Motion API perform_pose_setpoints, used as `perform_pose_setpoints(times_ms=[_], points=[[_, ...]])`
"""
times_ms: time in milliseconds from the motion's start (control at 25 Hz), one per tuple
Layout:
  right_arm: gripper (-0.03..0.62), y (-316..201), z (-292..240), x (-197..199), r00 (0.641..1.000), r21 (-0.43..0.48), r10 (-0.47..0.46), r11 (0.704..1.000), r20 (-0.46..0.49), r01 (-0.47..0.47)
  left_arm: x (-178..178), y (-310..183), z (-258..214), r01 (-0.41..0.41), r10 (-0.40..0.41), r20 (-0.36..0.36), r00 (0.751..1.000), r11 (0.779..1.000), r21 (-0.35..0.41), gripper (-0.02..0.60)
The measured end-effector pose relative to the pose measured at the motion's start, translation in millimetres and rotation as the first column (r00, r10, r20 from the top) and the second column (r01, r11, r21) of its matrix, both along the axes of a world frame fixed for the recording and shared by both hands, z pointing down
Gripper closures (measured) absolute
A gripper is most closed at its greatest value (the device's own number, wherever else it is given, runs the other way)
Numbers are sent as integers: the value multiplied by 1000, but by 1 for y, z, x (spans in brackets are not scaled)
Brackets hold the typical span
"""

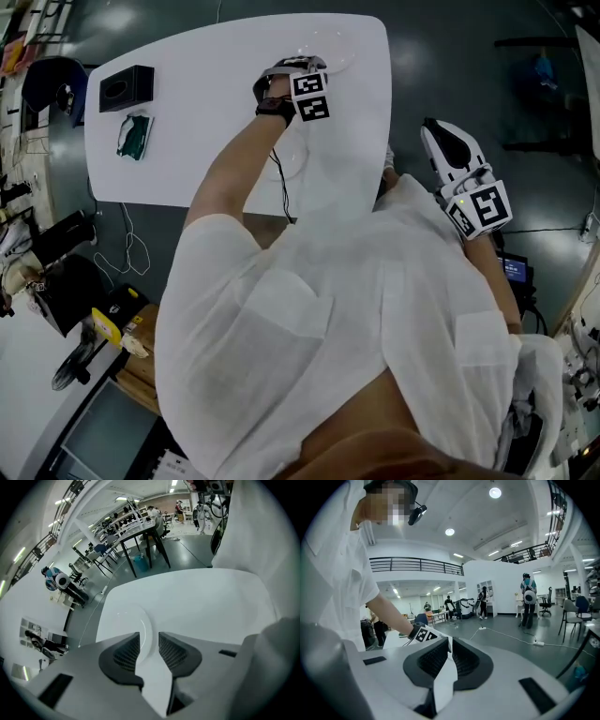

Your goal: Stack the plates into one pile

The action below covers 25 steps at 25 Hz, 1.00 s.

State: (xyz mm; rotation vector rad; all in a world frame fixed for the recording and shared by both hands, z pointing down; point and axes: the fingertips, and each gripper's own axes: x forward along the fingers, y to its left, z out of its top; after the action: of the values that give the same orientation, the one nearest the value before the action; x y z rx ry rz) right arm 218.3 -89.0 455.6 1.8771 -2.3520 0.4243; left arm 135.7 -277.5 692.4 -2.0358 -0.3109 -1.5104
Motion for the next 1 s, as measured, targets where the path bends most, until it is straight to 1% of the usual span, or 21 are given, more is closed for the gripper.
perform_pose_setpoints(times_ms=[280,480,600,720,880,1000], points=[[562,-1,1,4,1000,-16,15,1000,0,-15,11,-3,12,-6,6,14,1000,1000,-18,453],[562,-6,1,4,1000,-17,21,1000,-5,-21,11,-8,23,-10,10,31,999,1000,-4,448],[562,-7,2,4,1000,-19,20,1000,-8,-21,9,-12,30,-22,21,46,999,999,24,448],[562,-9,2,5,1000,-25,19,1000,-11,-20,10,-10,31,-53,51,53,997,998,43,459],[562,-9,3,5,1000,-27,16,1000,-13,-16,11,-4,32,-85,82,44,996,995,57,505],[562,-10,0,2,1000,-24,8,1000,-17,-8,11,-3,31,-80,78,31,996,994,72,509]])
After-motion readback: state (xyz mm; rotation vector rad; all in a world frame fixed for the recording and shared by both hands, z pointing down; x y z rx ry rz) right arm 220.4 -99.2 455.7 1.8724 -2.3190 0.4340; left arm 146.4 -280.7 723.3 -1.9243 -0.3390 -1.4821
